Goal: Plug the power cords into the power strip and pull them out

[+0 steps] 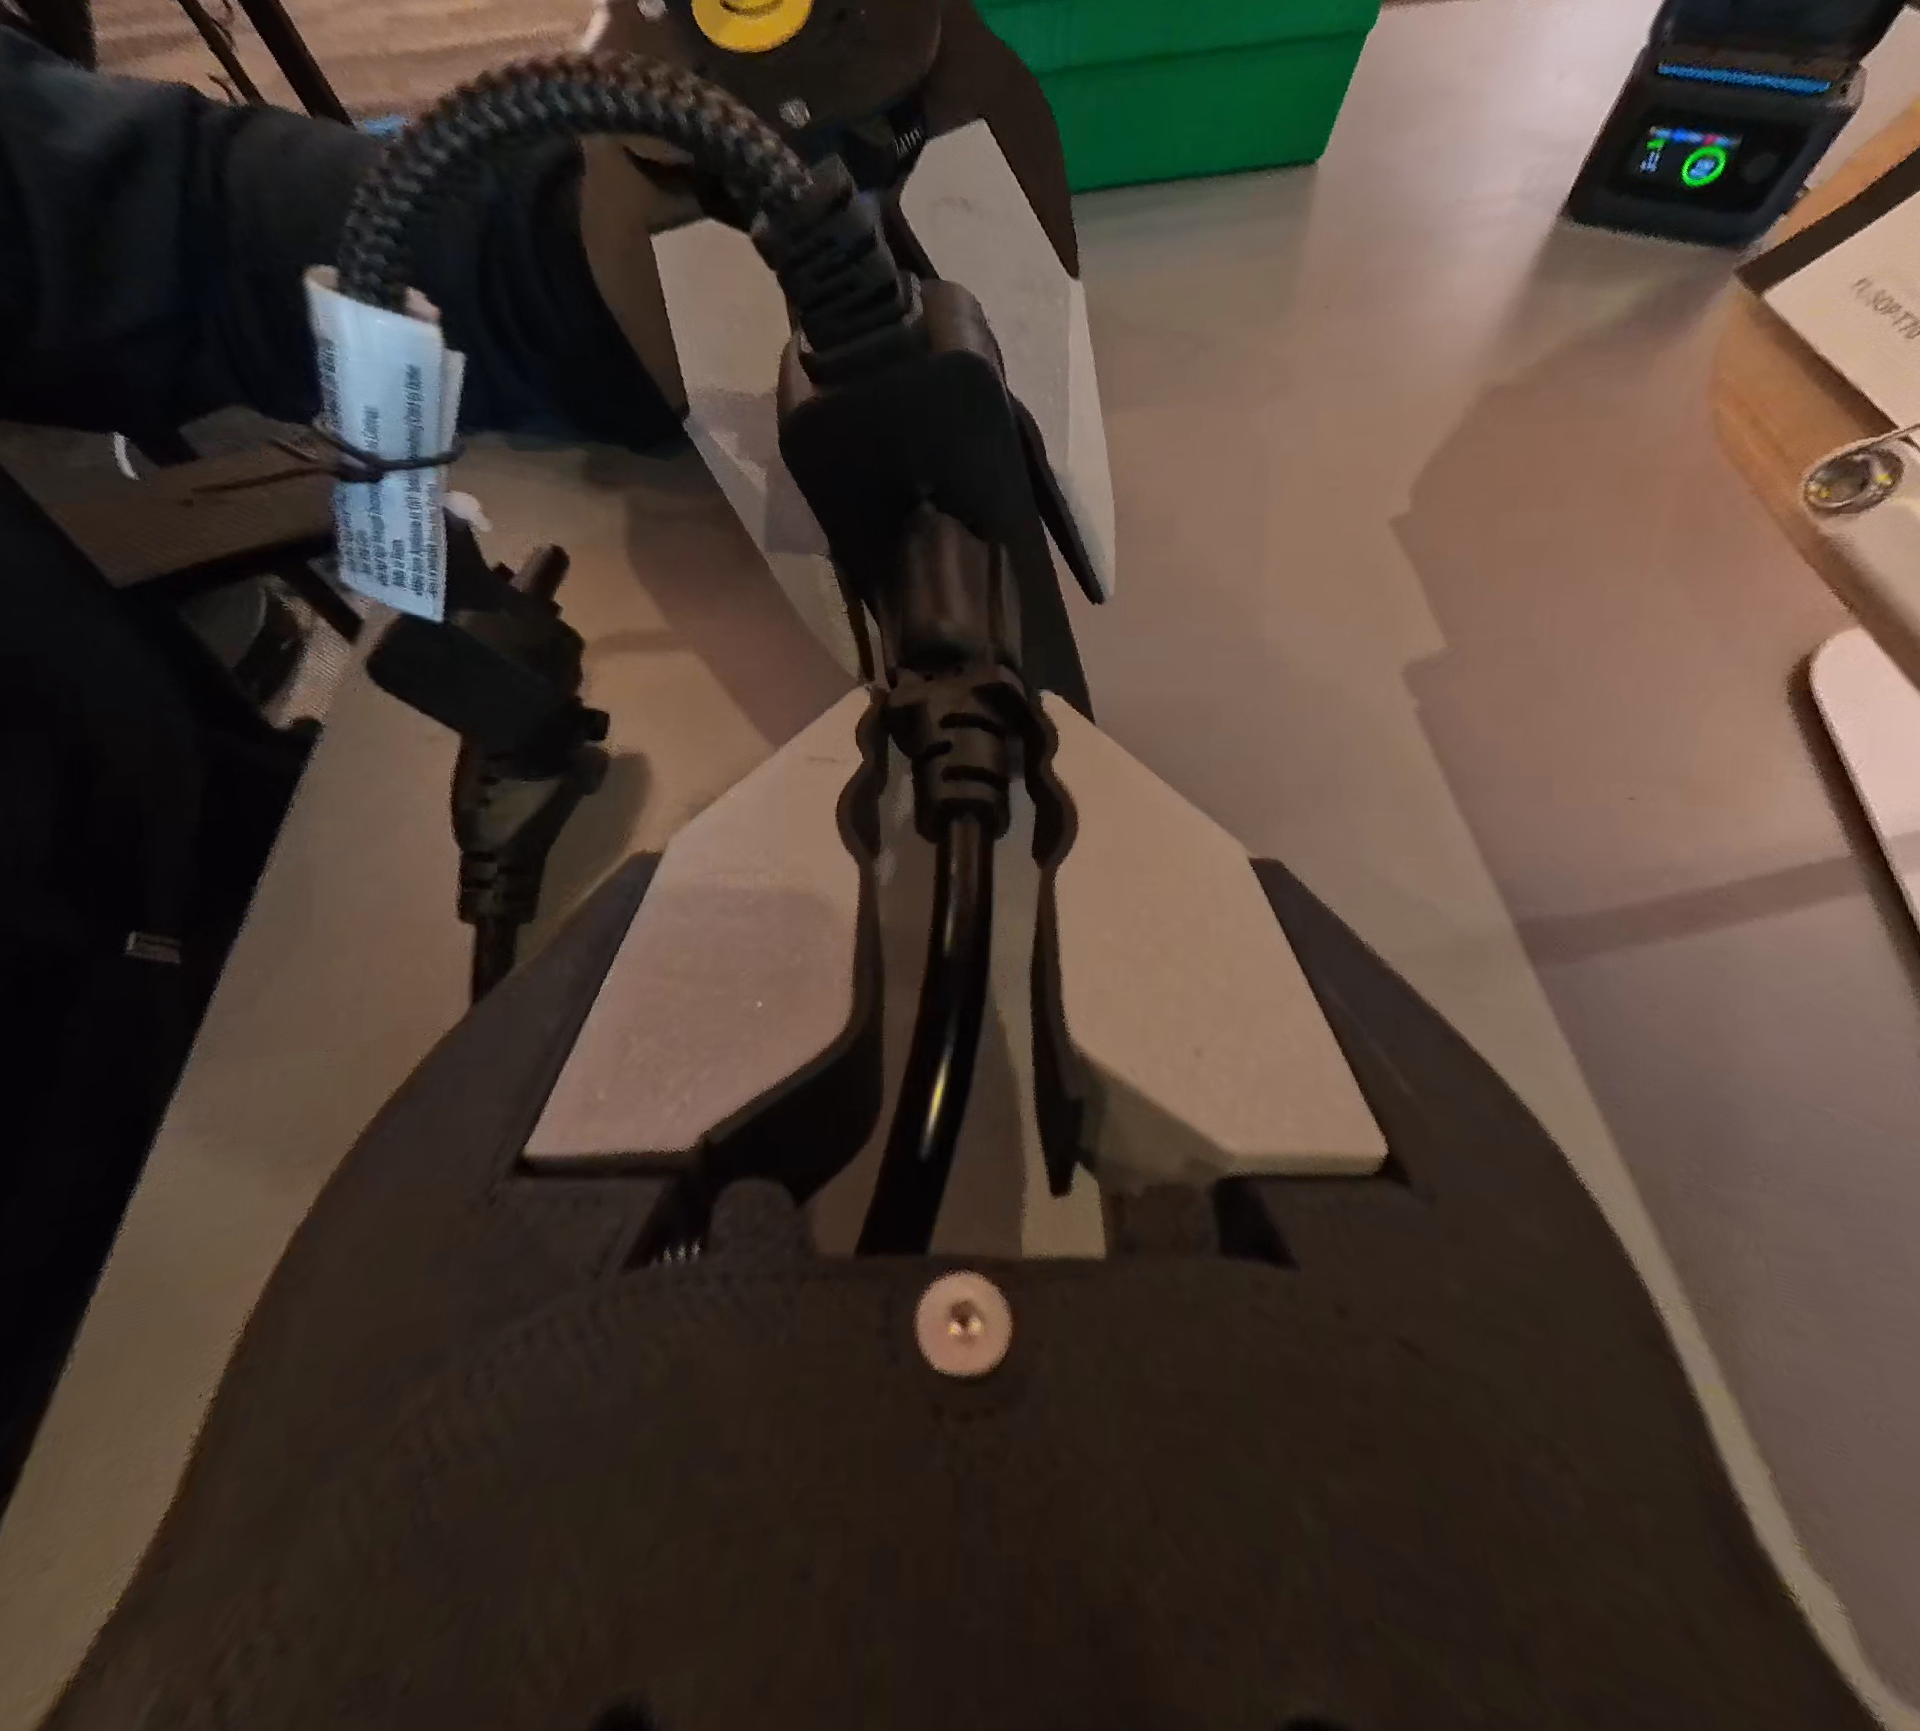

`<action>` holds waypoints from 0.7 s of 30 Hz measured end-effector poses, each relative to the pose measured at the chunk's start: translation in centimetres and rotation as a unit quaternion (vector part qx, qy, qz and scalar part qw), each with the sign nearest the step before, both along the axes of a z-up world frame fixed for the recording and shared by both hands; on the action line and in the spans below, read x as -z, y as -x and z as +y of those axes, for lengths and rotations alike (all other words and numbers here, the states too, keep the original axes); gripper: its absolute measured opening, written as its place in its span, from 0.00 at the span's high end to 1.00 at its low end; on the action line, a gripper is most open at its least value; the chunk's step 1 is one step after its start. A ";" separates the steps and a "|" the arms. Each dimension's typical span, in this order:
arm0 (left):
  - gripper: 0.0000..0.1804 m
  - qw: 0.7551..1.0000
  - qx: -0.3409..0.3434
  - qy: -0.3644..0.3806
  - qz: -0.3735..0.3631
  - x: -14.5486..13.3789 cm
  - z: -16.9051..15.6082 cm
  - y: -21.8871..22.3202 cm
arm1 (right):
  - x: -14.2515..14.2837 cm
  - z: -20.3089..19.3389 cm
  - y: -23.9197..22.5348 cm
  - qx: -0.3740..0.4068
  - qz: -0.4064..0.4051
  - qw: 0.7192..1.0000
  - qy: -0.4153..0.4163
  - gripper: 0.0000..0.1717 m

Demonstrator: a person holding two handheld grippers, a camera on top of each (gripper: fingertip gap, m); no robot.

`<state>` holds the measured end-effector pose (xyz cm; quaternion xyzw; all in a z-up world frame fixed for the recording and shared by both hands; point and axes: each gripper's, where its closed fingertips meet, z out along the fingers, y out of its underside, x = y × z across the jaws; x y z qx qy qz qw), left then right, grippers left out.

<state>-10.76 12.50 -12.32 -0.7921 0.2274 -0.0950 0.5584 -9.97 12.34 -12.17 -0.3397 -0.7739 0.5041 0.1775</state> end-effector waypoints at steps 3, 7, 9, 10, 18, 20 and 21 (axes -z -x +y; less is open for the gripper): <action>0.76 0.999 0.007 -0.023 -0.035 -1.2 -0.1 0.0 | -2.7 0.6 0.0 0.006 0.033 0.998 0.058 0.83; 0.76 0.992 0.016 -0.066 -0.110 -3.4 -0.5 0.3 | -8.6 3.6 -0.9 0.027 0.107 0.975 0.191 0.80; 0.76 0.983 0.022 -0.095 -0.156 -4.8 -0.6 0.5 | -10.2 5.1 -1.3 0.036 0.126 0.962 0.241 0.85; 0.76 0.976 0.029 -0.110 -0.183 -5.5 -0.8 0.4 | -10.3 5.9 -1.2 0.050 0.128 0.958 0.253 0.86; 0.76 0.923 0.068 -0.196 -0.325 -9.9 -2.1 -0.2 | -5.9 5.0 0.6 0.059 0.058 0.975 0.208 0.76; 0.76 0.926 0.068 -0.199 -0.313 -9.9 -2.1 -0.5 | -5.1 2.7 0.3 0.012 0.032 0.975 0.218 0.71; 0.76 0.929 0.066 -0.199 -0.306 -9.8 -2.1 -0.7 | -4.6 1.4 0.1 -0.012 0.018 0.976 0.218 0.69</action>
